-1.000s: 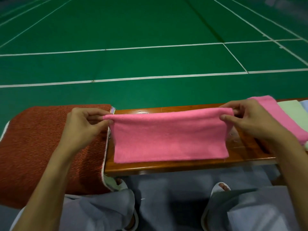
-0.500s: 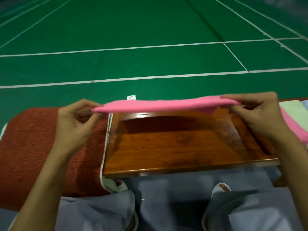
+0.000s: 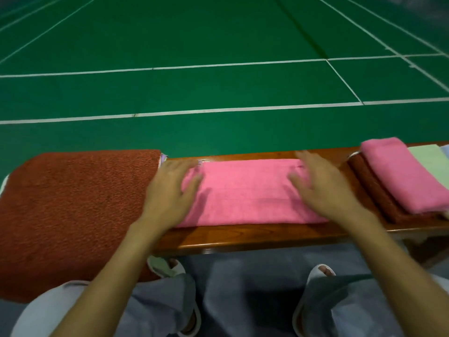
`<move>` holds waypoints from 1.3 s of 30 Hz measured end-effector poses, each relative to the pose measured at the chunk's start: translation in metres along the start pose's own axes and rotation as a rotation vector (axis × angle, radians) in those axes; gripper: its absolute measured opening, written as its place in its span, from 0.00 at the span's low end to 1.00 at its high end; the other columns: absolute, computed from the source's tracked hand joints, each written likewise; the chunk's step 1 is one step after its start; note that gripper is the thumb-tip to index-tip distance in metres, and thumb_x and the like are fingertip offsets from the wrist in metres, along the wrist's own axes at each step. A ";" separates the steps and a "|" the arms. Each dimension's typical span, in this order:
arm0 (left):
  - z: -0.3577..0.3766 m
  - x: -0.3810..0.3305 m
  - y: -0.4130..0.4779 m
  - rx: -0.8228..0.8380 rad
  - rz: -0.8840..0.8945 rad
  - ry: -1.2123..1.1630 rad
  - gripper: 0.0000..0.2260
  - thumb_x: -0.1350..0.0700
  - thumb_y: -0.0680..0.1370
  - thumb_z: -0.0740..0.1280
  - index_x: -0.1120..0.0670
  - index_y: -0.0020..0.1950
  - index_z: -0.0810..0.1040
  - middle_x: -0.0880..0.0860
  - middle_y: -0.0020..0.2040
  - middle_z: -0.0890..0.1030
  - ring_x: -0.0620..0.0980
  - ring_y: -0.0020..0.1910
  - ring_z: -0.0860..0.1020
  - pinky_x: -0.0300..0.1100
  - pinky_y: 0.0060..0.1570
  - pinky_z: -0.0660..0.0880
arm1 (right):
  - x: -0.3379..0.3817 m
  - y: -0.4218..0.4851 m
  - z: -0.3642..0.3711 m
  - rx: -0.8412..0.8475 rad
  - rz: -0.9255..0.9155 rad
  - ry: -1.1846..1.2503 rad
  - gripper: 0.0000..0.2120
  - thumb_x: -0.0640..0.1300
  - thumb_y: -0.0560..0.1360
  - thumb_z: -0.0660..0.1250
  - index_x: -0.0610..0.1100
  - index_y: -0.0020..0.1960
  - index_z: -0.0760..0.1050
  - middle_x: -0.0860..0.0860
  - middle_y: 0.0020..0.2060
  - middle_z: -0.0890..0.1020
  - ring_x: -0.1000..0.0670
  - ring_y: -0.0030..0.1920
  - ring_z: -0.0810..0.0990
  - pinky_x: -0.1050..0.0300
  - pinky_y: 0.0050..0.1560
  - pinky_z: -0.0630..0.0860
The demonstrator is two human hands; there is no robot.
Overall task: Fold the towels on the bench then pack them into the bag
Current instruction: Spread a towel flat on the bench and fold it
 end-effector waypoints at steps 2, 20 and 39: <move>0.033 -0.014 0.002 0.117 0.055 0.011 0.26 0.42 0.84 0.54 0.52 0.79 0.68 0.53 0.80 0.66 0.53 0.81 0.60 0.53 0.79 0.56 | 0.032 0.004 0.035 0.071 -0.097 -0.020 0.33 0.63 0.82 0.50 0.51 0.83 0.53 0.46 0.82 0.52 0.43 0.82 0.50 0.38 0.80 0.51; 0.075 0.026 -0.008 0.263 -0.087 0.350 0.35 0.31 0.81 0.41 0.46 0.84 0.37 0.54 0.84 0.40 0.55 0.83 0.38 0.58 0.80 0.37 | -0.008 0.015 0.066 0.116 0.040 -0.087 0.33 0.62 0.82 0.41 0.50 0.84 0.43 0.47 0.83 0.44 0.44 0.82 0.43 0.38 0.80 0.46; 0.100 -0.024 -0.007 0.333 -0.059 0.235 0.39 0.27 0.79 0.41 0.48 0.85 0.44 0.54 0.84 0.39 0.55 0.82 0.34 0.56 0.80 0.36 | -0.041 0.018 0.005 0.034 0.353 0.866 0.07 0.35 0.78 0.69 0.45 0.46 0.75 0.49 0.42 0.80 0.50 0.43 0.77 0.55 0.41 0.72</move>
Point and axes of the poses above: each hand's wrist, its own y-axis towards the middle knuckle, its own z-axis out of the palm, x = y × z, the point moved 3 cm from there along y, towards the middle knuckle
